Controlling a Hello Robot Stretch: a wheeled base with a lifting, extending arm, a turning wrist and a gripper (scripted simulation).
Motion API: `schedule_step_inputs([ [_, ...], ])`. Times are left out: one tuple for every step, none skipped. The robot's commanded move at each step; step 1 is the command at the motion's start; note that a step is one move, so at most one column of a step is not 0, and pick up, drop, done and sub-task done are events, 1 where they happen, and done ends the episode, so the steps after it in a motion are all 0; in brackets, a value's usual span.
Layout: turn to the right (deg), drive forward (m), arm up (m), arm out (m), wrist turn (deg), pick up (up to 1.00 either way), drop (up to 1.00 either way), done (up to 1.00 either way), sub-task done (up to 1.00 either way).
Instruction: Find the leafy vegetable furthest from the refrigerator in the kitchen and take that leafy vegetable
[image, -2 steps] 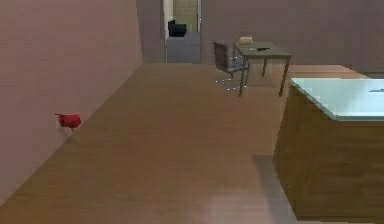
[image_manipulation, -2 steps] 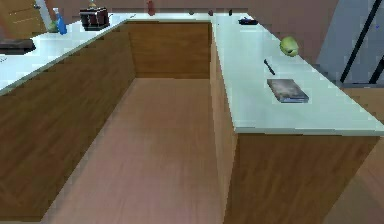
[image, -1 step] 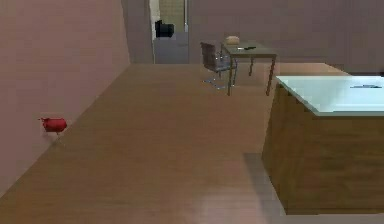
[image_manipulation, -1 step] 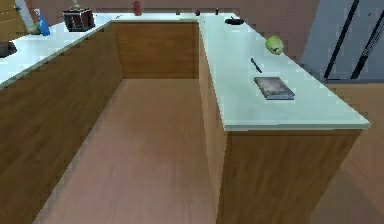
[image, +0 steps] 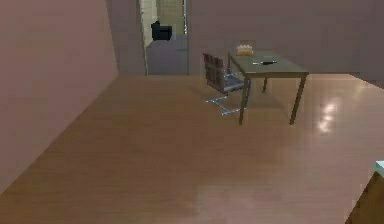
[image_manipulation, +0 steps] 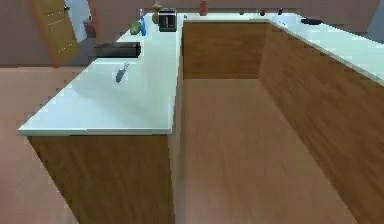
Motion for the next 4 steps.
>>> schedule_step_inputs([
  [0.0, 0.8, 0.0, 0.0, 0.0, 0.0, 0.0, 0.0, 0.0],
  [39.0, 0.0, 0.0, 0.0, 0.0, 0.0, 0.0, 0.0, 0.0],
  [0.0, 0.5, 0.0, 0.0, 0.0, 0.0, 0.0, 0.0, 0.0],
  [45.0, 0.0, 0.0, 0.0, 0.0, 0.0, 0.0, 0.0, 0.0],
])
